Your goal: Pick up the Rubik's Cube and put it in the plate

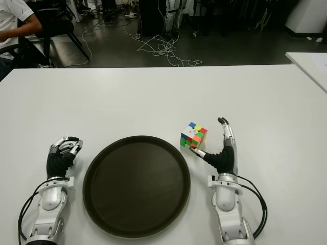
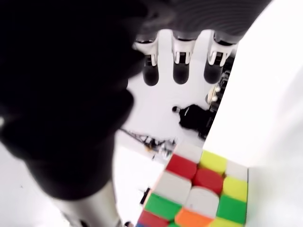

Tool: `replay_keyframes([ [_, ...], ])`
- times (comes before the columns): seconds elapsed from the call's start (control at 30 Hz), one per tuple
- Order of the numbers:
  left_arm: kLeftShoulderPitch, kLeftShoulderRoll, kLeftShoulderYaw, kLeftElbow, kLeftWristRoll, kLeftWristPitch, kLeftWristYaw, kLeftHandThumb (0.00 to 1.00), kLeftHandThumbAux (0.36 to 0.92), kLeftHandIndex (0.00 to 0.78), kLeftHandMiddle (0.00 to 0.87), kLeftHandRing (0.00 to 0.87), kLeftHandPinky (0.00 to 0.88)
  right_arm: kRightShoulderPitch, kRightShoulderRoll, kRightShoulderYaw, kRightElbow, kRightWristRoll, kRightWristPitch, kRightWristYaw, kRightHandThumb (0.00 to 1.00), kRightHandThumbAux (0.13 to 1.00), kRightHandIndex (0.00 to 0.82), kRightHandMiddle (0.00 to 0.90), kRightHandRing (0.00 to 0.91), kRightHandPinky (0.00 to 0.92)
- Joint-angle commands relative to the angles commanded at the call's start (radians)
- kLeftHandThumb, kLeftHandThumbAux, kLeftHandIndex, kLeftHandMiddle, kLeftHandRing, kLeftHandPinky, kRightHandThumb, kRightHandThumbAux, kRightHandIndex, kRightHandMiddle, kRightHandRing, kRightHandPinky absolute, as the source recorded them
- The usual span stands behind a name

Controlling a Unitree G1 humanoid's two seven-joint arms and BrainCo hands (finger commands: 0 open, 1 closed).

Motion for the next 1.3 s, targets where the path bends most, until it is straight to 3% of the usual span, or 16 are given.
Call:
replay_keyframes([
  [0.33, -0.004, 0.002, -0.004, 0.014, 0.008, 0.004, 0.005, 0.715, 0.701, 0.444, 0.822, 0.838, 0.825, -0.038, -0.032, 0.027, -0.048, -0.054, 0.087, 0.034, 0.0, 0.871, 0.0, 0.001, 0.033, 0.067],
  [0.57, -0.001, 0.0, -0.008, 0.006, 0.014, 0.021, 0.013, 0.715, 0.7, 0.445, 0.821, 0.838, 0.829, -0.062, -0.075, 0.064, -0.142, -0.149, 0.248, 0.112, 0.0, 0.764, 0.0, 0.0, 0.002, 0.023],
  [0.83, 0.01, -0.01, -0.011, -0.026, 0.007, 0.046, 0.014, 0.715, 0.7, 0.445, 0.823, 0.841, 0.838, -0.12, -0.116, 0.115, -0.207, -0.245, 0.403, 0.202, 0.0, 0.727, 0.0, 0.0, 0.0, 0.004],
  [1.07, 0.021, -0.022, -0.011, -0.054, 0.005, 0.066, 0.017, 0.716, 0.699, 0.445, 0.821, 0.84, 0.839, -0.155, -0.122, 0.167, -0.271, -0.298, 0.528, 0.279, 0.0, 0.684, 0.0, 0.0, 0.0, 0.03],
  [1.3, 0.023, -0.029, -0.007, -0.047, 0.01, 0.05, 0.025, 0.717, 0.699, 0.445, 0.819, 0.84, 0.839, -0.196, -0.148, 0.211, -0.289, -0.337, 0.616, 0.356, 0.0, 0.638, 0.0, 0.0, 0.003, 0.052],
])
